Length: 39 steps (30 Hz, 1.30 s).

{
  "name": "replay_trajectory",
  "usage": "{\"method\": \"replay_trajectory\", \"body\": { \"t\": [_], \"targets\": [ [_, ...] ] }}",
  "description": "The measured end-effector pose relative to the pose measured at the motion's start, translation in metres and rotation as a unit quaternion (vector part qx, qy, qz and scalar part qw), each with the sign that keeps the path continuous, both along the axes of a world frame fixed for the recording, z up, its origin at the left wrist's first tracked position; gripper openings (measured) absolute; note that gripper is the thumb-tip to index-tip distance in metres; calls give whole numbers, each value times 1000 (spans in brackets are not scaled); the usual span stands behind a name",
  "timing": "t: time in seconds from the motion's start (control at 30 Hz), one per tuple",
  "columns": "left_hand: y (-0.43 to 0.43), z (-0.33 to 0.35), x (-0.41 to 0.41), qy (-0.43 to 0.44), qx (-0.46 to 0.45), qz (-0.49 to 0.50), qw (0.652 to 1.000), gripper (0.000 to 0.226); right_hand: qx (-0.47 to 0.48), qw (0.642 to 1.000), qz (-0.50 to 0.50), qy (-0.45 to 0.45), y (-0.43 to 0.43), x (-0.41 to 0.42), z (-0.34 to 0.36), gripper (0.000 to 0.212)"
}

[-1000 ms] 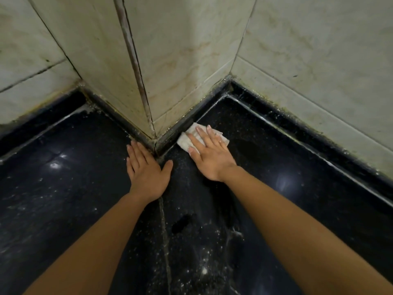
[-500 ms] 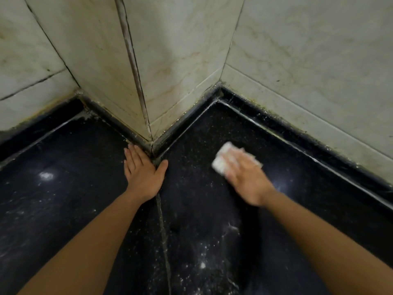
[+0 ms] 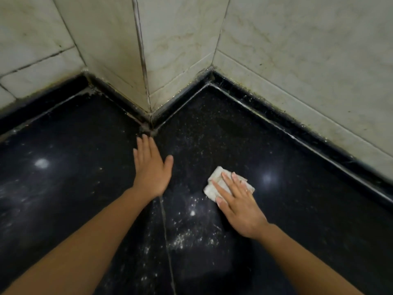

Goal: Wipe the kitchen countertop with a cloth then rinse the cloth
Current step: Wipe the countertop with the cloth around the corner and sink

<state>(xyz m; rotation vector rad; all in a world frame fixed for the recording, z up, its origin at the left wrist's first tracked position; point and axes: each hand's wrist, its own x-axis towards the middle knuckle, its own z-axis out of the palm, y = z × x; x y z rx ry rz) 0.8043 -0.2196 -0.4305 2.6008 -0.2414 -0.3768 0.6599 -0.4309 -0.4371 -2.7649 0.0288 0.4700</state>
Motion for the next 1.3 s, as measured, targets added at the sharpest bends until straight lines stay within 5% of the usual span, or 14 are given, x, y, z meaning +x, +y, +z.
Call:
{"method": "replay_trajectory", "body": {
  "t": [0.17,0.5,0.7,0.87,1.17,1.3],
  "targets": [
    [11,-2,-126,-14,2,-50,999,75,-2,1000,17,26,24,-63,1,44],
    [48,-10,-279,-26,127,66,989,73,-9,993,115,-1,19,-120,5,44],
    [63,-18,-306,-9,168,166,972,81,-10,1000,-3,-13,15,-21,-6,52],
    [72,-16,-314,55,152,215,963,95,-9,999,-3,35,29,27,-3,52],
    [68,-1,-308,129,151,218,956,90,-1,968,248,19,40,-51,4,61],
    [68,3,-305,157,167,203,952,83,2,963,270,6,19,-30,9,53]
  ]
}}
